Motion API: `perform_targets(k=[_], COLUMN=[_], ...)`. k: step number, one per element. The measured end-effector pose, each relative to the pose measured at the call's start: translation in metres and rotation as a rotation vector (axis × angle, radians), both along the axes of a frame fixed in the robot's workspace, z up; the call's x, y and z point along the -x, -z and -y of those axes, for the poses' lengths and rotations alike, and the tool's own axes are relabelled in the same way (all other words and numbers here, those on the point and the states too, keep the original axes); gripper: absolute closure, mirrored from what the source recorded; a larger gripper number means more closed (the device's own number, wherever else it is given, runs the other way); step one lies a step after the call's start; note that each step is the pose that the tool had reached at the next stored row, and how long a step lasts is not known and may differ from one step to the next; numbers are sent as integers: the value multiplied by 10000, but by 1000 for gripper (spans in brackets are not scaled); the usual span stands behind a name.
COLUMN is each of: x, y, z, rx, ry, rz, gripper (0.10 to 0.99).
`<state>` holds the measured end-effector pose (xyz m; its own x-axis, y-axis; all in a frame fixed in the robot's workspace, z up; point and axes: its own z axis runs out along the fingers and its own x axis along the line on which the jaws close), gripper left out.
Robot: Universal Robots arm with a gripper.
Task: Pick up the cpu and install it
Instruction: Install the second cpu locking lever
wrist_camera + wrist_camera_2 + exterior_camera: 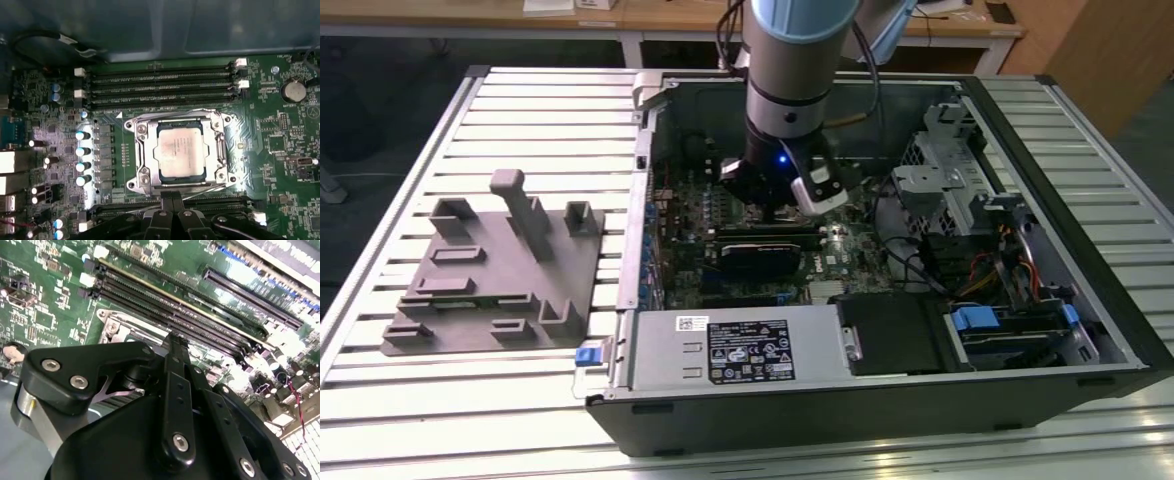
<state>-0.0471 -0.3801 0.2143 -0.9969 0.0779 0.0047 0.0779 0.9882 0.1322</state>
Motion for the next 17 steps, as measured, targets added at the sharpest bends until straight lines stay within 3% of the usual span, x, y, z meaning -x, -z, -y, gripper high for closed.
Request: perform_targets(k=[2,9,17], x=[3,21,146], y=[2,5,27], z=[22,114,151], rx=[-88,-209,-518], ry=[9,25,26], rz=[0,0,-1], gripper=[980,980,980])
